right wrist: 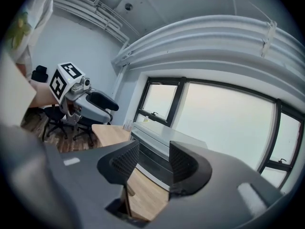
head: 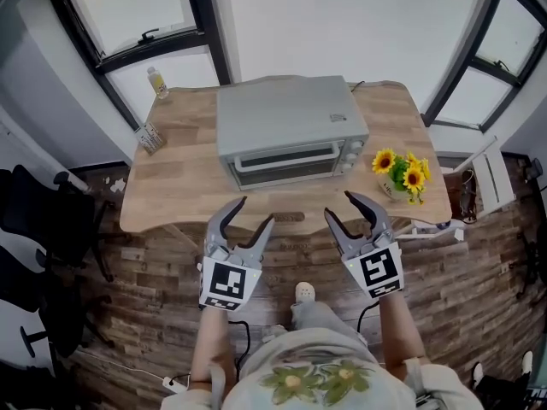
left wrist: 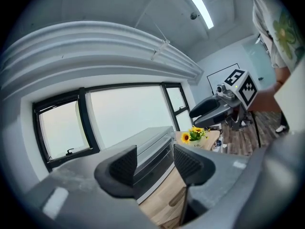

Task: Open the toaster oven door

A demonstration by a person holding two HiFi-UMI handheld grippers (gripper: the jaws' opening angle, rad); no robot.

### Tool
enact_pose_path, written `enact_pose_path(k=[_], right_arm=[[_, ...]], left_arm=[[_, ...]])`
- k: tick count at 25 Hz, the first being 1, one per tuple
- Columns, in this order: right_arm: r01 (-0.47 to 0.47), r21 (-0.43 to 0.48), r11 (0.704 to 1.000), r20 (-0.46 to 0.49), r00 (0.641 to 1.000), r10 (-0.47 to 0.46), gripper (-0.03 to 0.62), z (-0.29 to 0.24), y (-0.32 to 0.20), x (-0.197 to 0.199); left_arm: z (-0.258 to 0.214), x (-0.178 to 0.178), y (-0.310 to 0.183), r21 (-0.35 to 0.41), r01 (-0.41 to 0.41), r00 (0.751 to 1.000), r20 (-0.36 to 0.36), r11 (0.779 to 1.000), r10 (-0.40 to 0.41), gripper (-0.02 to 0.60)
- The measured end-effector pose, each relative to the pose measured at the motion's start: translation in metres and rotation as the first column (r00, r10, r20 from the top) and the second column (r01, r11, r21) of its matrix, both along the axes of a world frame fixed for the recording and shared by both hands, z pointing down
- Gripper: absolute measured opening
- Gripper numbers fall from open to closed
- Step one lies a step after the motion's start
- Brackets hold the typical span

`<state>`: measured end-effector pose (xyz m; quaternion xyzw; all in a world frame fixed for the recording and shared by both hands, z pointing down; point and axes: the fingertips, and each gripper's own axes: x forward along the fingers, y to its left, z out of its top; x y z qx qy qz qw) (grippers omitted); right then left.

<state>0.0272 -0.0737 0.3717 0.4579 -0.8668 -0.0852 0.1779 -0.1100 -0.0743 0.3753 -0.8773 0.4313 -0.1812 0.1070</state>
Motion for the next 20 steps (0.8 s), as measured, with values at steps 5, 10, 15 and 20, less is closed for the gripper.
enact_pose_path(k=[5, 10, 15, 20], right_arm=[[0.03, -0.018, 0.999, -0.013, 0.999, -0.03, 0.184, 0.009, -0.022, -0.001], [0.067, -0.04, 0.997, -0.058, 0.996, -0.069, 0.184, 0.02, -0.039, -0.002], [0.101, -0.051, 0.994, -0.103, 0.989, -0.106, 0.184, 0.033, -0.059, -0.001], [0.13, -0.065, 0.989, -0.126, 0.983, -0.137, 0.184, 0.043, -0.083, 0.001]], left_arm=[[0.01, -0.002, -0.022, -0.017, 0.028, 0.999, 0.018, 0.999, -0.027, 0.241], [0.033, -0.006, -0.04, -0.054, 0.069, 0.996, 0.056, 0.996, -0.066, 0.241], [0.043, -0.003, -0.059, -0.079, 0.086, 0.995, 0.055, 0.993, -0.082, 0.241], [0.054, 0.002, -0.077, -0.099, 0.093, 0.992, 0.095, 0.991, -0.083, 0.241]])
